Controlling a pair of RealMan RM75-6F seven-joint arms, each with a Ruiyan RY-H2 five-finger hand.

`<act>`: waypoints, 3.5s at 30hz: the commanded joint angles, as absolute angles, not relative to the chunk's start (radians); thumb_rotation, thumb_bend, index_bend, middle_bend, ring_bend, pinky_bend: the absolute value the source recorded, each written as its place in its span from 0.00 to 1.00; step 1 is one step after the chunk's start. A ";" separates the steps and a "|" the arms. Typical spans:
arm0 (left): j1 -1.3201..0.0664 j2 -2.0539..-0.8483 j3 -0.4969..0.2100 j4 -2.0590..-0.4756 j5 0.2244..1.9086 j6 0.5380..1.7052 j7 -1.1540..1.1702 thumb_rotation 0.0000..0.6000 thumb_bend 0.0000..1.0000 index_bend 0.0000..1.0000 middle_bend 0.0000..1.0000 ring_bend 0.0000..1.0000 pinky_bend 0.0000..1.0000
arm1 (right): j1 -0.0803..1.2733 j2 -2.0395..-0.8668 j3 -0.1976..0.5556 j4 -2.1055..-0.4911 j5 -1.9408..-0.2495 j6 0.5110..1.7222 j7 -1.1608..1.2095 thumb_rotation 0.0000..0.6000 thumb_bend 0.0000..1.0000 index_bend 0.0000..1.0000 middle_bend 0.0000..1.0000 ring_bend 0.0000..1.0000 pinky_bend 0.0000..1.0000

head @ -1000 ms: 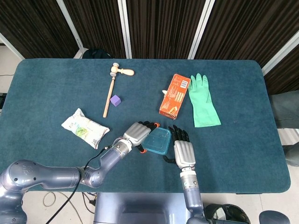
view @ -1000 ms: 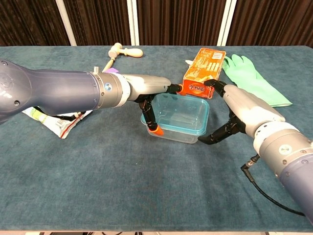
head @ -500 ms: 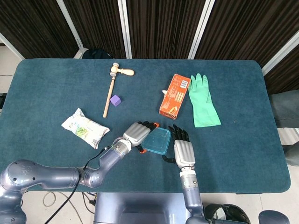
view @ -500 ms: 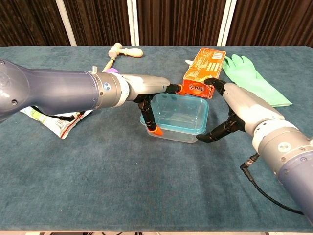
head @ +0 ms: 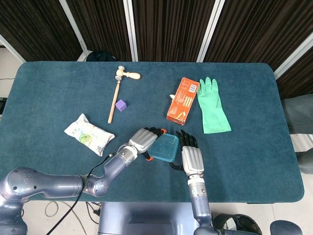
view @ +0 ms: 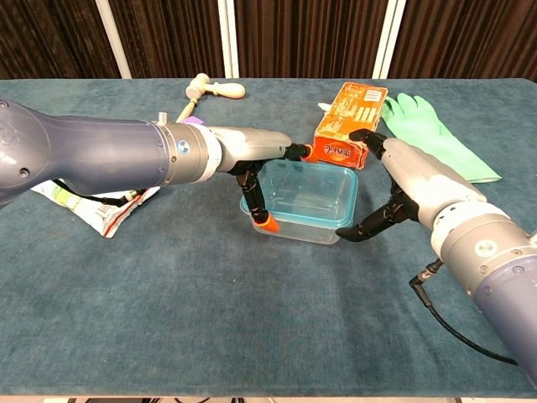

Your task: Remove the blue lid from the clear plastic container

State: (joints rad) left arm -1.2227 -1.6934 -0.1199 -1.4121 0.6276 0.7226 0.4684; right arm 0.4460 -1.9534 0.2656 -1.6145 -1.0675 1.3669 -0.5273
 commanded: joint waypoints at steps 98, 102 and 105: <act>-1.262 -1.664 -0.098 -1.433 0.631 0.684 0.450 1.00 0.30 0.10 0.24 0.16 0.35 | 0.492 -2.030 0.336 -1.531 -1.034 1.381 -0.428 1.00 0.42 0.47 0.14 0.00 0.00; -1.261 -1.662 -0.094 -1.436 0.638 0.681 0.447 1.00 0.30 0.10 0.25 0.16 0.35 | 0.494 -2.033 0.338 -1.527 -1.032 1.378 -0.433 1.00 0.49 0.50 0.15 0.00 0.00; -1.260 -1.659 -0.093 -1.437 0.643 0.679 0.443 1.00 0.30 0.10 0.25 0.16 0.35 | 0.496 -2.034 0.339 -1.523 -1.030 1.374 -0.435 1.00 0.57 0.52 0.15 0.00 0.00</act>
State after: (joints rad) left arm -1.2604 -1.6597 -0.0935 -1.4370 0.6421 0.6798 0.4433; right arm 0.4960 -2.0338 0.3389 -1.5233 -1.0303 1.3739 -0.4353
